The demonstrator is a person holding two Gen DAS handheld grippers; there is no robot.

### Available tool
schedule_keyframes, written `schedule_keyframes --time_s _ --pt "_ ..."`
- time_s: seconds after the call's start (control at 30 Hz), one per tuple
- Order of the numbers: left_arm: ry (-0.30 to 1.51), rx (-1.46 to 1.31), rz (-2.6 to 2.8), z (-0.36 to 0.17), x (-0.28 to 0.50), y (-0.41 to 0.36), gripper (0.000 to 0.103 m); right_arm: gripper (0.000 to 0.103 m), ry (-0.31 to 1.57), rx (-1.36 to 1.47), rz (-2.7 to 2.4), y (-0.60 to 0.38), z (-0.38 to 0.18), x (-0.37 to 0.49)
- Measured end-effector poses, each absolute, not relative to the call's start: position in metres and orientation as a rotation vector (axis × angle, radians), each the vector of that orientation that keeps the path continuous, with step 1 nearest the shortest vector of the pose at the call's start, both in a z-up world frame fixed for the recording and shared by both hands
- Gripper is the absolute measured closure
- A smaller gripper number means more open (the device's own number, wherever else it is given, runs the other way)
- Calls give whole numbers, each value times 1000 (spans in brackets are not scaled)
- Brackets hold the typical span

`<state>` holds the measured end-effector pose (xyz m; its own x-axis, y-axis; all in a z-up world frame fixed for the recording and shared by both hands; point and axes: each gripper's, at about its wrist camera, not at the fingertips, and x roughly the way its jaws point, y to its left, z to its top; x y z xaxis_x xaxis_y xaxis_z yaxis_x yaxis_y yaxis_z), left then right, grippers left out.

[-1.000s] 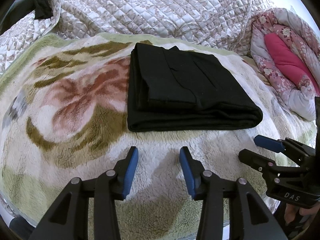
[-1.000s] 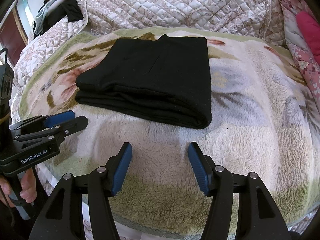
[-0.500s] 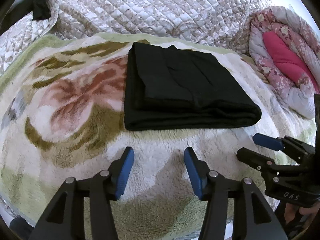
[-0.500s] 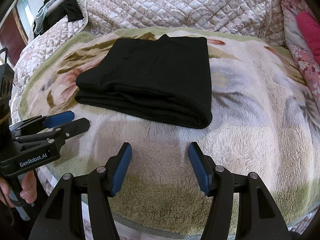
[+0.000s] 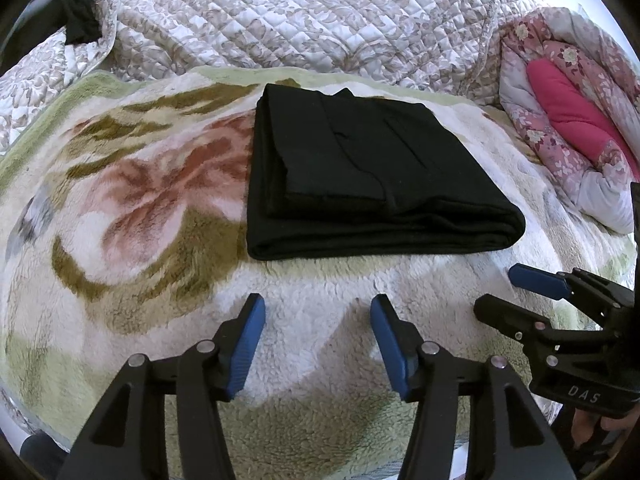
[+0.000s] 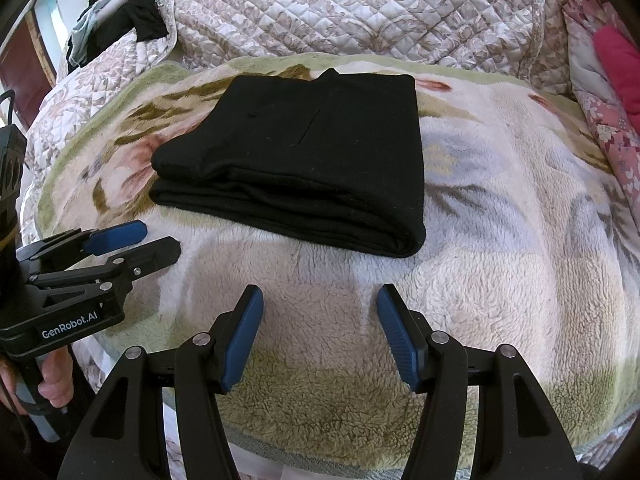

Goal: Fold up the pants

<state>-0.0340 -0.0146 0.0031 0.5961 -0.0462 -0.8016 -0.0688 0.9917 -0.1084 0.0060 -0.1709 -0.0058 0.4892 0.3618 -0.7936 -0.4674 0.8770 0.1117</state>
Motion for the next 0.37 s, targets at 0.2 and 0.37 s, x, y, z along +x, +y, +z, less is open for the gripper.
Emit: schedule_keyframes --time_s 0.2,0.37 --pt "931 -110 17 1 -33 -16 43 41 931 -128 506 -169 -7 6" --pt "929 -115 19 2 -33 -17 42 40 930 -131 508 -169 -7 6"
